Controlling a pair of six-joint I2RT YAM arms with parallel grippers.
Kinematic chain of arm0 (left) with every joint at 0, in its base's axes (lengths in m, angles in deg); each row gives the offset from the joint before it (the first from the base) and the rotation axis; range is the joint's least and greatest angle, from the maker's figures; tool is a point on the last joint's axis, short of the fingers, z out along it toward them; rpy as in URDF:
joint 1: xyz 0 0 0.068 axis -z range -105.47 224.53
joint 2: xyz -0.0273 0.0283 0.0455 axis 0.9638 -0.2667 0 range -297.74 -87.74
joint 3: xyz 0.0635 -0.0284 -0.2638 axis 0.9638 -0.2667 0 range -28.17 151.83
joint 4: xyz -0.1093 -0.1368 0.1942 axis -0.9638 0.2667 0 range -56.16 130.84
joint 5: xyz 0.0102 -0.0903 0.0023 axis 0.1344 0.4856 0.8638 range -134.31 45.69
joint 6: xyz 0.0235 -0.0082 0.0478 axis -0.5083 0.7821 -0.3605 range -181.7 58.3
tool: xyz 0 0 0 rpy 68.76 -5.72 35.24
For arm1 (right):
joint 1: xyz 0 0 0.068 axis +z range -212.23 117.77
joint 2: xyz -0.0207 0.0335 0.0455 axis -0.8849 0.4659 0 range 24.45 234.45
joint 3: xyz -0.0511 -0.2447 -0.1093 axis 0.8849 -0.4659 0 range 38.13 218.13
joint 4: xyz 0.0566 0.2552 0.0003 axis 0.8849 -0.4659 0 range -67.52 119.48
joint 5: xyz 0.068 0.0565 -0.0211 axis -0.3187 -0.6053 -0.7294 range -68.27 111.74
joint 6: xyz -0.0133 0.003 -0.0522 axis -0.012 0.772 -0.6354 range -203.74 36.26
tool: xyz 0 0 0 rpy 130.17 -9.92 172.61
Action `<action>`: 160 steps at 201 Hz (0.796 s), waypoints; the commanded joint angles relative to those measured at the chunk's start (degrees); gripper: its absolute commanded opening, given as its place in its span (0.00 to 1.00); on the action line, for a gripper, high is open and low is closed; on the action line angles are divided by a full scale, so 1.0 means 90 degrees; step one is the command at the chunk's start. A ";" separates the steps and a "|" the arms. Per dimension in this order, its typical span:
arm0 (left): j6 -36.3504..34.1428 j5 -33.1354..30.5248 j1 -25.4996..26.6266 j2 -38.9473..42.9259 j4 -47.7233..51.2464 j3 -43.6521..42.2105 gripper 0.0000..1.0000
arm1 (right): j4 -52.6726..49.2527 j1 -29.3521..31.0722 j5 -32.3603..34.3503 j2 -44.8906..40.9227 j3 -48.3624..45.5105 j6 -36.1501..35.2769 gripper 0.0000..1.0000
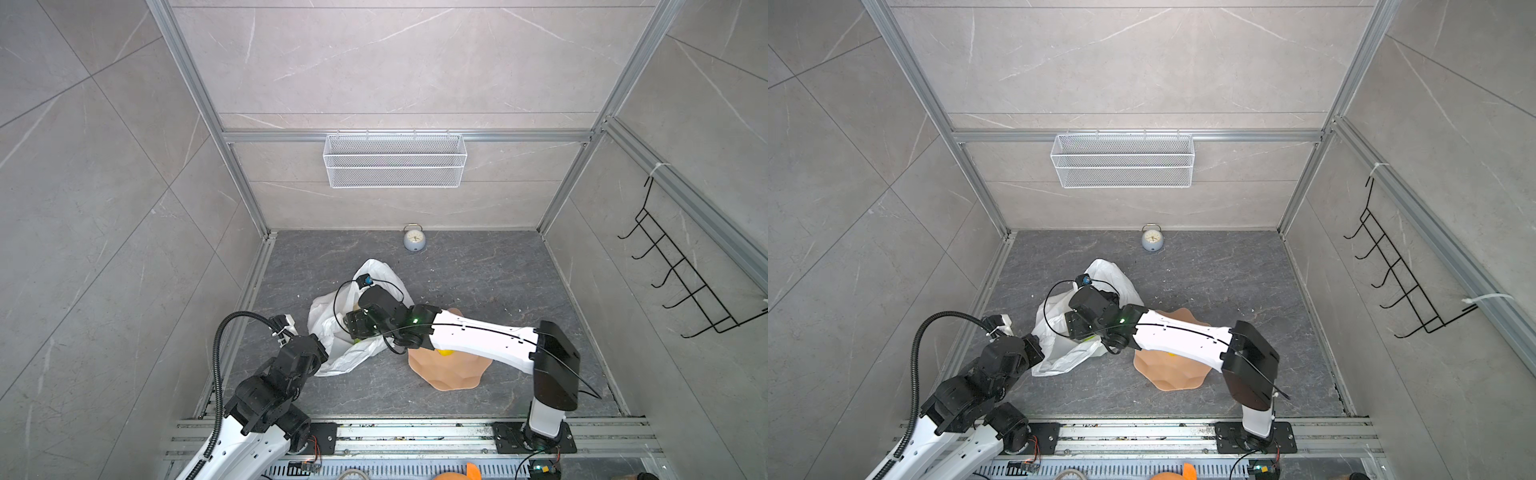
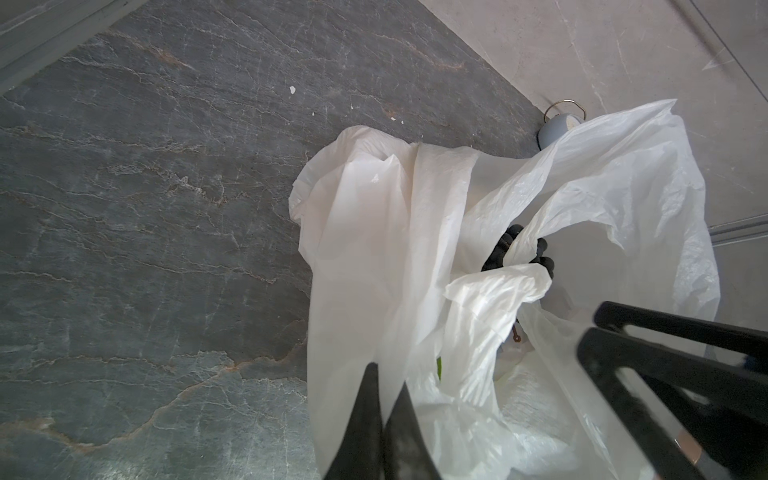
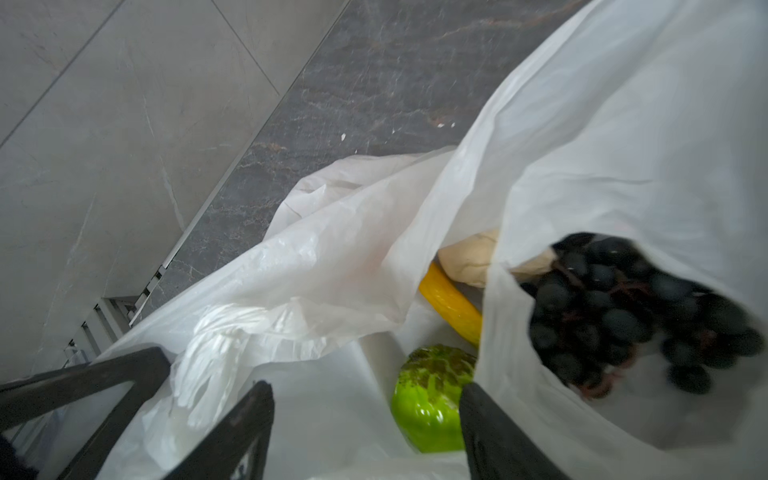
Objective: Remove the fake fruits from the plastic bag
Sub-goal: 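Reach the right gripper back into the bag toward the green melon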
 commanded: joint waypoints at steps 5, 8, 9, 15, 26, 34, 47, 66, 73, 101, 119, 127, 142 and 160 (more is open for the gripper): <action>0.0428 -0.0548 0.0021 0.0249 0.0484 0.0061 0.00 | 0.0075 0.0011 -0.0529 0.0442 0.0324 0.0227 0.67; 0.0478 -0.0574 0.0022 0.0290 0.0514 0.0043 0.00 | 0.0097 0.0008 -0.0548 0.0507 0.0343 0.0236 0.66; 0.0491 -0.0581 0.0022 0.0305 0.0523 0.0039 0.00 | 0.0093 0.0011 -0.0559 0.0521 0.0344 0.0237 0.66; 0.0566 -0.0636 0.0020 0.0396 0.0555 -0.0009 0.00 | 0.0084 0.0008 -0.0587 0.0630 0.0381 0.0251 0.64; 0.0746 -0.0733 0.0022 0.0560 0.0622 -0.0092 0.00 | 0.0068 -0.0002 -0.0575 0.0821 0.0417 0.0257 0.62; 0.0828 -0.0787 0.0022 0.0646 0.0629 -0.0153 0.00 | 0.0066 -0.0011 -0.0523 0.0916 0.0408 0.0255 0.61; 0.0893 -0.0849 0.0022 0.0711 0.0630 -0.0223 0.00 | 0.0189 -0.0057 -0.0449 0.0984 0.0260 0.0322 0.60; 0.0844 -0.0850 0.0017 0.0666 0.0629 -0.0245 0.00 | 0.0340 -0.0163 -0.0315 0.0978 -0.0033 0.0438 0.59; 0.0783 -0.0810 0.0021 0.0630 0.0630 -0.0230 0.00 | 0.0348 -0.0195 -0.0254 0.0975 -0.0103 0.0458 0.59; 0.0143 -0.0471 0.0022 0.0471 0.0502 -0.0047 0.12 | 0.0177 -0.0209 0.0248 0.0936 -0.0286 0.0419 0.59; -0.0348 -0.0472 0.0022 0.0283 0.0682 0.0391 0.34 | 0.0429 -0.0207 0.0424 0.0717 -0.0715 0.0472 0.59; -0.0539 -0.0541 0.0022 0.0209 0.0806 0.0643 0.45 | 0.0595 -0.0210 0.0471 0.0592 -0.0950 0.0503 0.59; -0.1158 -0.0499 0.0022 0.0050 0.0705 0.1036 0.62 | 0.0971 -0.0210 0.0552 0.0354 -0.1427 0.0594 0.59; -0.1760 -0.0327 0.0022 -0.0335 0.0533 0.1545 0.74 | 0.1409 -0.0208 0.0572 0.0130 -0.1870 0.0665 0.59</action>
